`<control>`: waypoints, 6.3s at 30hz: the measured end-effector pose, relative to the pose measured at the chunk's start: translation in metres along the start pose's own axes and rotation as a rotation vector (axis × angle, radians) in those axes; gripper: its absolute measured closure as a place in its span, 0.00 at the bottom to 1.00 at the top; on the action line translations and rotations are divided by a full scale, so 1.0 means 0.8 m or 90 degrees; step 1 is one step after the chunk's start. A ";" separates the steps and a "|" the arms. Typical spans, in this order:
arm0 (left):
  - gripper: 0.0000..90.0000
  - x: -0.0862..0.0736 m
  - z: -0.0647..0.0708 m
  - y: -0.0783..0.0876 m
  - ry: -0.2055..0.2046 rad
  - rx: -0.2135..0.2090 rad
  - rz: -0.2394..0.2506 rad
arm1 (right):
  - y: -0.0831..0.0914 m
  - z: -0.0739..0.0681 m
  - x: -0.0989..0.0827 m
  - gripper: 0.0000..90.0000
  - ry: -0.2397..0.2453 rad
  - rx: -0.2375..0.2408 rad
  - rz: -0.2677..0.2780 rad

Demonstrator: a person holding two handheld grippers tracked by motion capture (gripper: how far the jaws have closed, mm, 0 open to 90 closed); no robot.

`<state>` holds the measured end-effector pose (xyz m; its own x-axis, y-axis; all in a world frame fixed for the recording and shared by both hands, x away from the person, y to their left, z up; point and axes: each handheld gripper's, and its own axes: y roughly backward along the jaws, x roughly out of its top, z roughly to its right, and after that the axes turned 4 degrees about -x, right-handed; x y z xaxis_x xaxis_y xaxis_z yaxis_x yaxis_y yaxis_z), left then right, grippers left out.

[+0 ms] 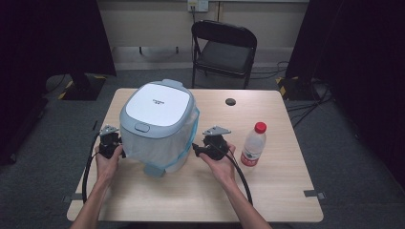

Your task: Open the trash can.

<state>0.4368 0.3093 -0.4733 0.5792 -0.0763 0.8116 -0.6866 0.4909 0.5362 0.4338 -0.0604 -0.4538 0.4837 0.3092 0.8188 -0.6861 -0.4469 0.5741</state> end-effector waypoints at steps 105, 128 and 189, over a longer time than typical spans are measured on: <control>0.18 -0.075 0.017 0.040 -0.118 0.043 -0.101 | 0.159 0.027 -0.015 0.70 -0.003 0.102 0.076; 0.18 -0.075 0.018 0.039 -0.118 0.043 -0.102 | 0.235 -0.076 0.096 1.00 0.118 0.299 0.231; 0.16 -0.075 0.017 0.038 -0.116 0.041 -0.103 | 0.194 0.026 -0.019 0.60 0.006 0.135 0.117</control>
<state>0.3756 0.3173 -0.5023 0.5994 -0.3075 0.7391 -0.6210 0.4040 0.6717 0.3313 -0.1521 -0.3769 0.3559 0.2136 0.9098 -0.6324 -0.6618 0.4028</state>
